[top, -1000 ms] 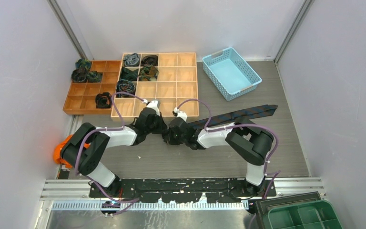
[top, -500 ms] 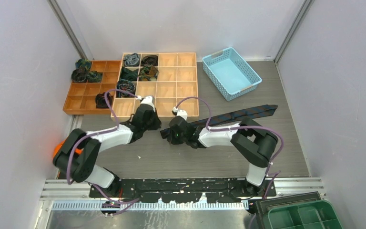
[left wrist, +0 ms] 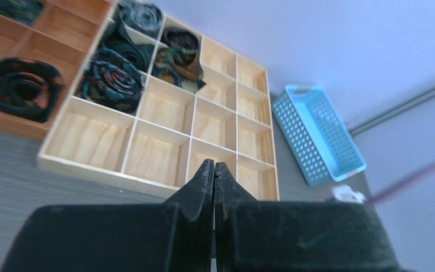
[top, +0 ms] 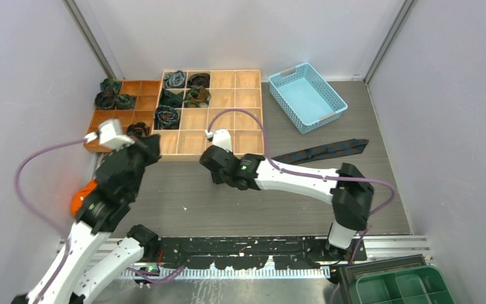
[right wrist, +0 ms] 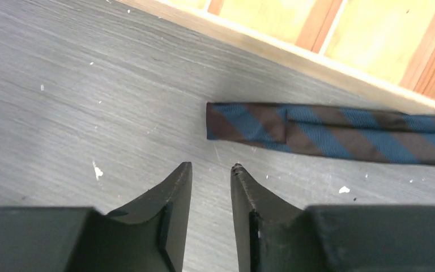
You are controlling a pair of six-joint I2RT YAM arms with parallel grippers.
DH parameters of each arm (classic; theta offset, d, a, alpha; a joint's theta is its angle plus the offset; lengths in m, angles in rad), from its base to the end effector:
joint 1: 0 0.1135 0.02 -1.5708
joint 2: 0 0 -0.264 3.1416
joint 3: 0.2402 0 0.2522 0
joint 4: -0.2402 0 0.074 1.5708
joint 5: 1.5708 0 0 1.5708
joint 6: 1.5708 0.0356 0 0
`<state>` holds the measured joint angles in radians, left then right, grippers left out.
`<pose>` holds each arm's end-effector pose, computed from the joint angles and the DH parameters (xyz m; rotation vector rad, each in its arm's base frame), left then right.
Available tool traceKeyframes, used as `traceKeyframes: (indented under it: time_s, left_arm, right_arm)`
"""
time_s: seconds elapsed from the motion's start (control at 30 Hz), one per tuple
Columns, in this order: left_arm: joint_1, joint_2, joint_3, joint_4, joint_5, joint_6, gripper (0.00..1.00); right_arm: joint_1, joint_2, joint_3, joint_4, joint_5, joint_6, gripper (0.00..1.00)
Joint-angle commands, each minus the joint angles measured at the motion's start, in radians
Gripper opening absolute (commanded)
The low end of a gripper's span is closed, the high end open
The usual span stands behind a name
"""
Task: Roll the ties
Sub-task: Roll the tie at the center of the board.
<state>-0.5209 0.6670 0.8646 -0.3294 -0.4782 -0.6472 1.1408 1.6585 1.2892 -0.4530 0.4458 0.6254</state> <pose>0.1345 -0.0583 0.3699 -0.4619 1.6460 -0.4678 0.1663 0.3258 0.2663 -0.3902 2.2883 0.3690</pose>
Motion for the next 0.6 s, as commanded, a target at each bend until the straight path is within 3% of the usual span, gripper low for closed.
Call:
traceKeyframes:
  time_s: [0.0,0.03,0.13,0.4,0.57]
  left_arm:
    - [0.004,-0.174,0.012,-0.271,-0.108,-0.024,0.00]
    - [0.004,-0.200,0.023,-0.307,-0.120,-0.023,0.00]
    - [0.004,-0.242,0.053,-0.394,-0.152,-0.018,0.00]
    - [0.004,-0.276,0.067,-0.443,-0.166,-0.014,0.00]
    - [0.004,-0.273,0.064,-0.446,-0.170,0.000,0.00]
  right_arm:
    - [0.030,0.166,0.185,-0.192,0.149,-0.095,0.45]
    - [0.035,0.202,0.218,-0.202,0.164,-0.106,0.52]
    - [0.044,0.288,0.307,-0.225,0.179,-0.125,0.59]
    - [0.048,0.449,0.456,-0.296,0.182,-0.120,0.59]
    - [0.036,0.495,0.454,-0.269,0.197,-0.122,0.60]
